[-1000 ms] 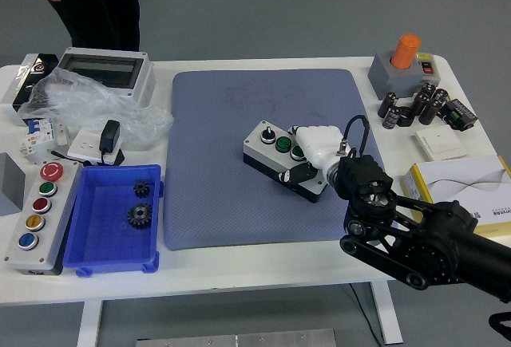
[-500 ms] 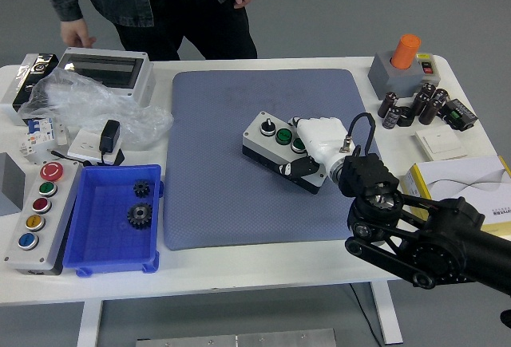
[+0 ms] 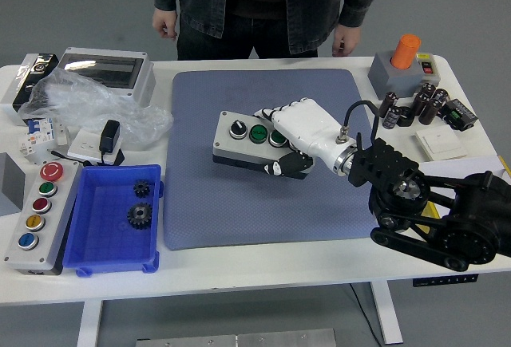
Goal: Pick up the button,place it on the desk,press the button,press the button
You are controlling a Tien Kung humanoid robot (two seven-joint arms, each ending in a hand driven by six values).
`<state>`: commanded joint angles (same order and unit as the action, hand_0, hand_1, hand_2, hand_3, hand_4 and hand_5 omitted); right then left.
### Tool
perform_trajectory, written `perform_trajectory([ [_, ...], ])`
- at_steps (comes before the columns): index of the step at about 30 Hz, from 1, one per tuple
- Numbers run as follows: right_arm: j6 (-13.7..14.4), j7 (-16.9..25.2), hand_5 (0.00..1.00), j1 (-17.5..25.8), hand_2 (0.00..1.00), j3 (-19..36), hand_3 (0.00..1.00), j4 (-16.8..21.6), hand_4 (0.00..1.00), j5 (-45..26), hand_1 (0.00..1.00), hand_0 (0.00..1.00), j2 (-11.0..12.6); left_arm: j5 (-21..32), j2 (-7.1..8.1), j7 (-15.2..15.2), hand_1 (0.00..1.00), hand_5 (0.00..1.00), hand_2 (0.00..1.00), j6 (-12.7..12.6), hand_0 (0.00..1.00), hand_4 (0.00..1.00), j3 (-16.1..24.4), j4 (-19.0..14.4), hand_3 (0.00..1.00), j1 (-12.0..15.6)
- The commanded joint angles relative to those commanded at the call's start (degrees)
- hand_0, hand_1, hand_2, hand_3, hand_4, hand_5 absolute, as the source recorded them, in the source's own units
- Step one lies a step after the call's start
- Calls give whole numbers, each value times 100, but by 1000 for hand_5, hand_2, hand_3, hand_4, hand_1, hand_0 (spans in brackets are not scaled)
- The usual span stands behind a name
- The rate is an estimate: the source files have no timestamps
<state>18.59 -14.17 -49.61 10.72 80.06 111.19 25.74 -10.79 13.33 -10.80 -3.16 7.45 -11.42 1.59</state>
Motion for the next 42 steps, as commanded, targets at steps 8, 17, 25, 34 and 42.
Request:
perform_trajectory([
  [8, 182, 642, 70, -121, 533, -357, 363, -479, 634, -43, 623, 577, -102, -3, -6, 1, 687, 415, 633, -1, 673, 619, -10, -3, 643, -12],
  [17, 238, 818, 59, -108, 575, -492, 365, -965, 616, -93, 639, 617, -208, -21, 2, 6, 687, 420, 634, -7, 673, 620, -3, -6, 646, -33],
  [25, 280, 907, 28, -82, 586, -655, 368, -1246, 591, -136, 644, 626, -281, -50, 0, 14, 687, 421, 634, -11, 673, 621, 13, -13, 645, -51],
  [34, 311, 908, 16, -75, 592, -695, 375, -1290, 588, -115, 646, 624, -291, -52, -2, 24, 687, 422, 634, -22, 673, 622, 17, -13, 647, -47],
  [42, 255, 918, 15, -59, 610, -664, 378, -1308, 583, -159, 646, 626, -304, -45, -2, 28, 687, 423, 635, -25, 672, 623, 14, -11, 649, -48],
])
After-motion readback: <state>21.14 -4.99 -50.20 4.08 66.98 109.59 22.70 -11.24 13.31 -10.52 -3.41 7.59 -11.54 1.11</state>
